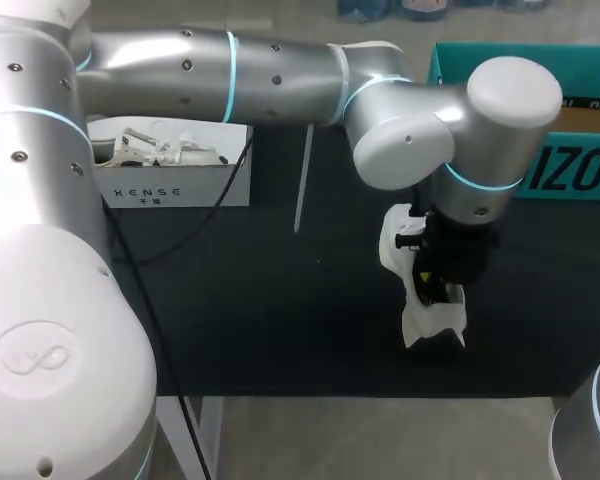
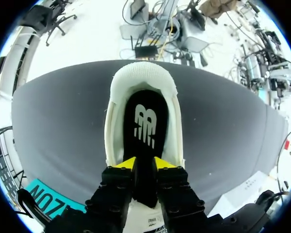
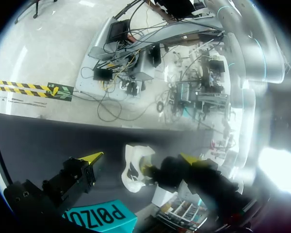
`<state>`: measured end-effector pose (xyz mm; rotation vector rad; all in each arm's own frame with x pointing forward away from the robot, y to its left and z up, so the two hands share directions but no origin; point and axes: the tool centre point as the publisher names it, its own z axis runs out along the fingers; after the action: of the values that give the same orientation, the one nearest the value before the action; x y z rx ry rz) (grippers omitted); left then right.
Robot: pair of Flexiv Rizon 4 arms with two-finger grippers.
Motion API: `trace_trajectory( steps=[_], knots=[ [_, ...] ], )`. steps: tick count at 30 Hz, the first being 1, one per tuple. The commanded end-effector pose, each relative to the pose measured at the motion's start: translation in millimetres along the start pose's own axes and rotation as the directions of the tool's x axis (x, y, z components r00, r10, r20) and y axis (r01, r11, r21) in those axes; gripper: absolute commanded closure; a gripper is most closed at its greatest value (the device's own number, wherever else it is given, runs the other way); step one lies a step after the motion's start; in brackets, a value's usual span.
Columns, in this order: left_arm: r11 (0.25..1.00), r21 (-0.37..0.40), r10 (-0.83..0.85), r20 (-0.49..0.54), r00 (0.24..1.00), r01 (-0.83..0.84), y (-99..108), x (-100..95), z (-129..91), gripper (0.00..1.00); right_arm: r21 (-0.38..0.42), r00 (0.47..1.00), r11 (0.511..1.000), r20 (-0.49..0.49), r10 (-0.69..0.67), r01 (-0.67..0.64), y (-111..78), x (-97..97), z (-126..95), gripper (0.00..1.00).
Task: Take the shoe out of the shoebox, open the shoe tongue, remove and reinsert the insole, then place the shoe into the shoebox
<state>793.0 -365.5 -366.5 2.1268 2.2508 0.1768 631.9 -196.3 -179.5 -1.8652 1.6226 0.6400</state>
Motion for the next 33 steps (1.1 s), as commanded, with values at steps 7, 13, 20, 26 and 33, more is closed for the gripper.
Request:
trace_trajectory(
  steps=[7, 13, 20, 26, 33],
  knots=[
    [1.0, 0.004, -0.021, 0.018, 1.0, 0.021, -2.0, 9.2, 6.6, 0.0, 0.355, 1.0, 0.935, -0.006, 0.001, 0.002, 7.7, -1.9, 0.8, 0.0],
    [1.0, 0.002, -0.027, 0.026, 0.999, 0.027, -4.8, 12.5, 1.7, 0.0, 0.355, 1.0, 0.935, -0.006, 0.001, 0.002, 7.7, -1.9, 0.8, 0.0],
    [0.999, -0.036, -0.023, 0.052, 0.998, 0.025, -6.5, 9.7, -19.9, 0.0, 0.355, 1.0, 0.935, -0.006, 0.001, 0.002, 7.7, -1.9, 0.8, 0.0],
    [0.997, -0.073, -0.029, 0.076, 0.997, 0.035, -7.7, 13.8, -47.8, 0.0, 0.355, 1.0, 0.935, -0.006, 0.001, 0.002, 7.7, -1.9, 0.8, 0.0],
    [0.995, -0.079, -0.061, 0.083, 0.995, 0.067, -6.4, 27.7, -70.7, 0.0, 0.355, 1.0, 0.935, -0.006, 0.001, 0.002, 7.7, -1.9, 0.8, 0.0]
  ],
)
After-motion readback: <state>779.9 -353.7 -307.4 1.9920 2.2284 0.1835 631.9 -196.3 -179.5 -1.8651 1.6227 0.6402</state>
